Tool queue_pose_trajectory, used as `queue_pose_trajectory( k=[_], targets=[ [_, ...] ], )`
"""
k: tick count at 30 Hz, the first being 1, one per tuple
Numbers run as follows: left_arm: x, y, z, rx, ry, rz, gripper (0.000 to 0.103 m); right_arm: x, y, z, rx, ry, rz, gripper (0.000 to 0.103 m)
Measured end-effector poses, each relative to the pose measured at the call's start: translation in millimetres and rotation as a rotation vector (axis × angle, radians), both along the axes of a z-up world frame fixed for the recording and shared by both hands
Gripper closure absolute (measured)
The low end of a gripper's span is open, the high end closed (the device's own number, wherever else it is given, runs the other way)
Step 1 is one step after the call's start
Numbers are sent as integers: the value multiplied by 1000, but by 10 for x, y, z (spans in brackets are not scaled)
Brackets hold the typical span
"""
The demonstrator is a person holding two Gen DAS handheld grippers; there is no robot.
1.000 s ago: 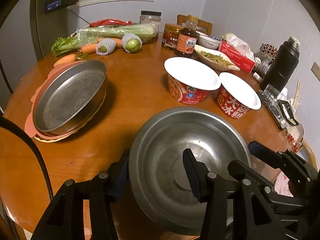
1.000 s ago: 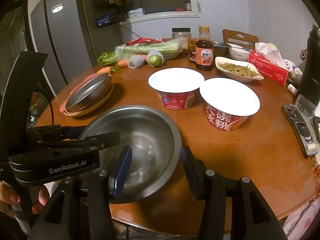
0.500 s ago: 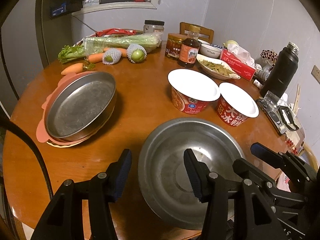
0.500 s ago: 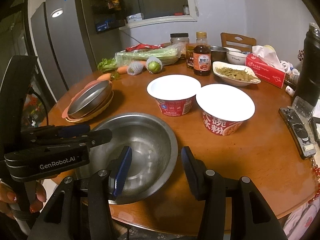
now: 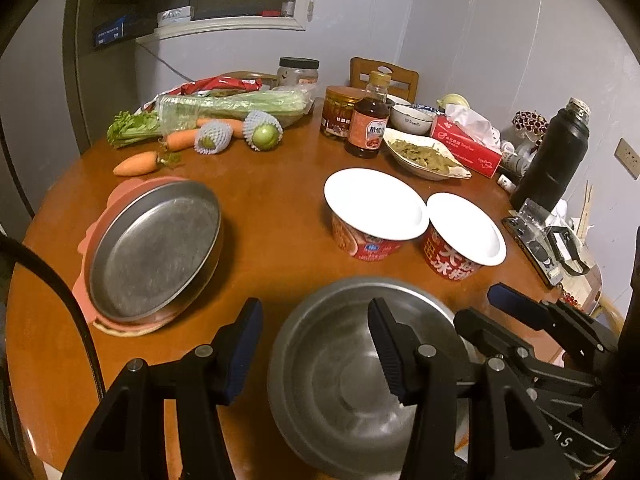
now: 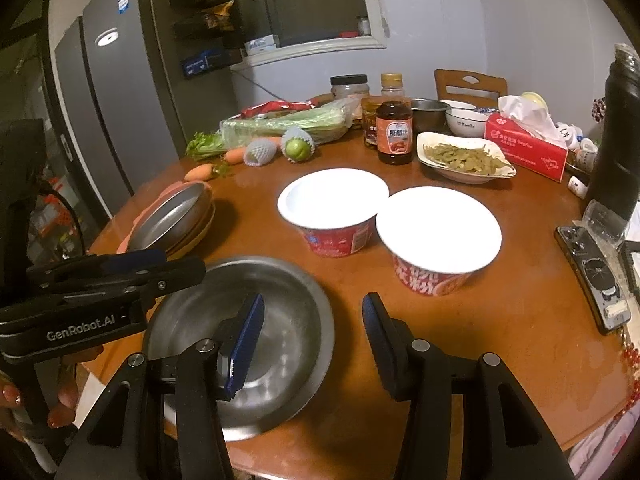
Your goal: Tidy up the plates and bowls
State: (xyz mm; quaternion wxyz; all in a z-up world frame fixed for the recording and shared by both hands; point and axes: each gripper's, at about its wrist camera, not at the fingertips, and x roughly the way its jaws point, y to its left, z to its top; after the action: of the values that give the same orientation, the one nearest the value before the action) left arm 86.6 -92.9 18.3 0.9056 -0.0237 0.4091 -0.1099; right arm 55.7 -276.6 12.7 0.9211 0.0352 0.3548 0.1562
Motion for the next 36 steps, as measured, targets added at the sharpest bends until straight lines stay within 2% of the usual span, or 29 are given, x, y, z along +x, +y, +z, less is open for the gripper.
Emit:
queue_pose_trajectory(
  k=[7,18,26,36],
  targets=[
    [276,-130,54,21,16,-14,49,329,-84,77,-7,8,-17,50],
    [779,-242,94,-15,68,-31,49,929,-106,244,-57,19,-6,50],
    [1064,-333,-34,-18,125,-37,49,1392,-129,144,-106,50,-19,50],
    [1292,-377,-210,-17,183,-41,49,1764,-47,-83,-168,120,15,51]
  ],
)
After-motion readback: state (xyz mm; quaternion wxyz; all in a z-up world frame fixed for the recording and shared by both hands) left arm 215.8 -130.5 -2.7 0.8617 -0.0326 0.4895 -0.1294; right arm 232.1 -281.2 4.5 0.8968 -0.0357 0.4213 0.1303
